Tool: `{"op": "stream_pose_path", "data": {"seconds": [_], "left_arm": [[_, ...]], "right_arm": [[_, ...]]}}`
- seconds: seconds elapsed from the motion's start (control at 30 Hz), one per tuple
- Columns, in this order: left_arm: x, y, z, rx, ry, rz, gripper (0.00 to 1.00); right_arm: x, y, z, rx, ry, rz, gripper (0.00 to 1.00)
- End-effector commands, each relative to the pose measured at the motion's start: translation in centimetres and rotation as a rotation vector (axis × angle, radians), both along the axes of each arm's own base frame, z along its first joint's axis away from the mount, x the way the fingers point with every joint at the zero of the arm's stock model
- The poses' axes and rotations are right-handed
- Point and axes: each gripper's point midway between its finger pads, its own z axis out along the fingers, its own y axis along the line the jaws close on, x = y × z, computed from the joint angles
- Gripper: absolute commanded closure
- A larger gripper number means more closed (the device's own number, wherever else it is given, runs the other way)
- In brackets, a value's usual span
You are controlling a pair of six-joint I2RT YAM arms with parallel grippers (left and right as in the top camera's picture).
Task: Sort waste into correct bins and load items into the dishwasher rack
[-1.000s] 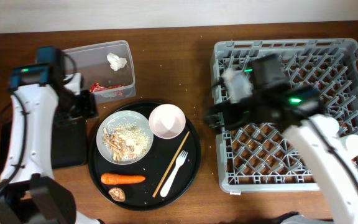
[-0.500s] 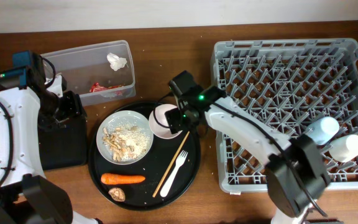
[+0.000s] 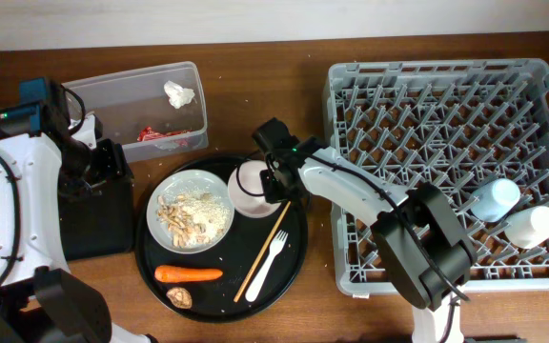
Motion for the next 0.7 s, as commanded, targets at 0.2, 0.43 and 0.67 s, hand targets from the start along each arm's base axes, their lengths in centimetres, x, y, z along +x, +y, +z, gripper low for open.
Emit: {"op": "stream_pose_path", "data": {"seconds": [0.2, 0.43, 0.67], "left_arm": [[0.1, -0.1, 0.7, -0.006, -0.025, 0.01, 0.35], [0.1, -0.1, 0.7, -0.006, -0.025, 0.01, 0.35], [-0.1, -0.1, 0.7, -0.008, -0.017, 0.01, 0.35]], "right_arm": [[3.6, -4.6, 9.8, -0.073, -0.174, -0.124, 0.96], [2.9, -9.7, 20.0, -0.044, -0.259, -0.091, 0.96], [-0.4, -6.6, 16.2, -0.031, -0.077, 0.0, 0.96]]}}
